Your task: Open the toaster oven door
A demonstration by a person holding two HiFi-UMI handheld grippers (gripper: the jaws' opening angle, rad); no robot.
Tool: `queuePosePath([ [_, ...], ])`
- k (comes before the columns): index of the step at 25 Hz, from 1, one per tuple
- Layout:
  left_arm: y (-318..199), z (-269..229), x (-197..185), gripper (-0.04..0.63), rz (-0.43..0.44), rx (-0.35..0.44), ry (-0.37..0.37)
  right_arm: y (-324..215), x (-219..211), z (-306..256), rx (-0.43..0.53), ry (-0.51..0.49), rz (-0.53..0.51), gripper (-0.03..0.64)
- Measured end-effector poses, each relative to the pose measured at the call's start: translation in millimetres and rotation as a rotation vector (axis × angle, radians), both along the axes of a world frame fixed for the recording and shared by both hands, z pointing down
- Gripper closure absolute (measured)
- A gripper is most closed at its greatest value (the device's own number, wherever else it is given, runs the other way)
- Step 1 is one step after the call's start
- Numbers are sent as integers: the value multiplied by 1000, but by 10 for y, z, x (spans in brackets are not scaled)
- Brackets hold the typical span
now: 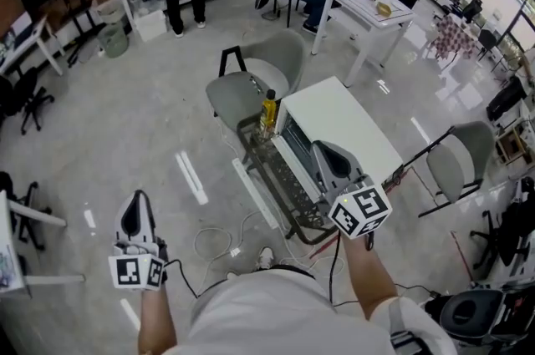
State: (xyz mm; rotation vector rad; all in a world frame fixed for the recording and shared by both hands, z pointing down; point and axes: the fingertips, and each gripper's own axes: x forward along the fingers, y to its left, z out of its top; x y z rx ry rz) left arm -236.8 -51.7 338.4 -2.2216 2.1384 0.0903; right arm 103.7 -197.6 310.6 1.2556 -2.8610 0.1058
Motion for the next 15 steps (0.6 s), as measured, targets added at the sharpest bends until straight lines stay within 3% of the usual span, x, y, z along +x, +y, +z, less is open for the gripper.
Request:
queuePosePath([
  [9,172,58,-45,578,-74,-6,-13,242,255,-101,72,70,63,595],
  [15,184,92,115,578,-40,-28,-30,350,462,-119,85,74,129,595],
])
